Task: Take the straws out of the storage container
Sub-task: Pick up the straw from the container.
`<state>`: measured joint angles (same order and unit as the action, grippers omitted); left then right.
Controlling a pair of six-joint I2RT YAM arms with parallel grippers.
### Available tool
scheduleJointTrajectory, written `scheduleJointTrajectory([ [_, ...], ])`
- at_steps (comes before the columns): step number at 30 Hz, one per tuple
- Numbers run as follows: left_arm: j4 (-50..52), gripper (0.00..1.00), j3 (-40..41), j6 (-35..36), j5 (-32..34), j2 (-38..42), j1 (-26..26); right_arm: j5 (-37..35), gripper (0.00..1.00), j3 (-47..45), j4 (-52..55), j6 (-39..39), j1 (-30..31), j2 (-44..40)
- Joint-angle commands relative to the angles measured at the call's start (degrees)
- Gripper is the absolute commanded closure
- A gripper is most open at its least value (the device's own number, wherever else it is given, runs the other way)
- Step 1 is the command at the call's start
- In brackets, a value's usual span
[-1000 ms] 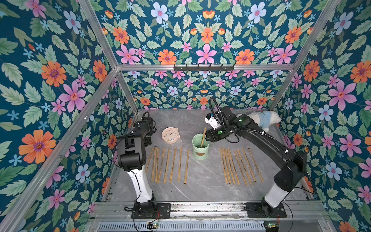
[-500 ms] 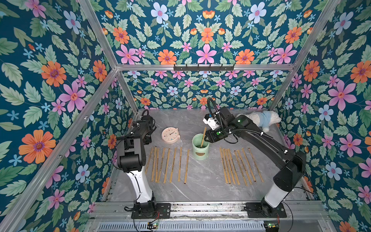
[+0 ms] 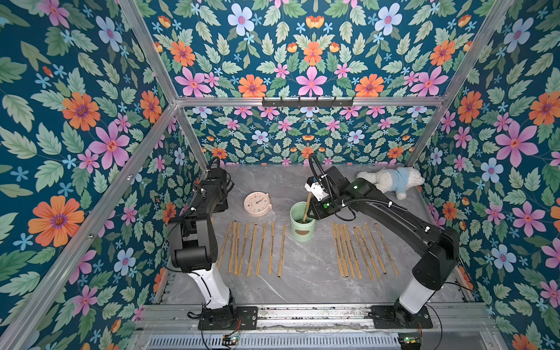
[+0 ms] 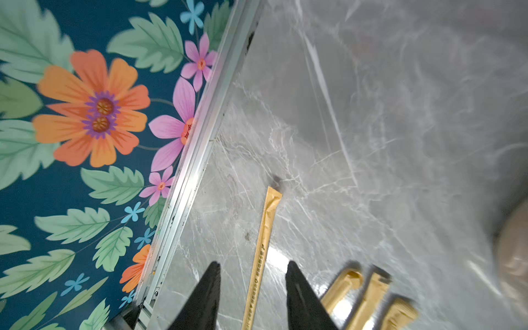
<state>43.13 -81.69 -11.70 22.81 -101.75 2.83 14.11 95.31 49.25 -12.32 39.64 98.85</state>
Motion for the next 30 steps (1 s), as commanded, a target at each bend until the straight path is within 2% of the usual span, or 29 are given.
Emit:
scheduleJointTrajectory([
  [1,-0.8,0.6,0.0,-1.0,-3.2,4.0,-1.4,-3.5,0.65,-0.3,-2.6,-1.9,0.1,0.9],
  [9,-3.4,0.59,1.1,-1.9,-8.8,14.3,-4.7,-7.0,0.63,2.5,-4.6,-3.0,0.1,4.5],
  [14,-3.8,0.59,1.8,-2.6,-9.9,18.0,-6.2,-8.3,0.63,6.3,-3.8,-2.5,0.0,8.0],
  [30,-3.4,0.59,0.8,-2.7,-8.1,18.8,-8.4,-9.4,0.62,8.8,-2.0,-2.0,-2.3,10.6],
])
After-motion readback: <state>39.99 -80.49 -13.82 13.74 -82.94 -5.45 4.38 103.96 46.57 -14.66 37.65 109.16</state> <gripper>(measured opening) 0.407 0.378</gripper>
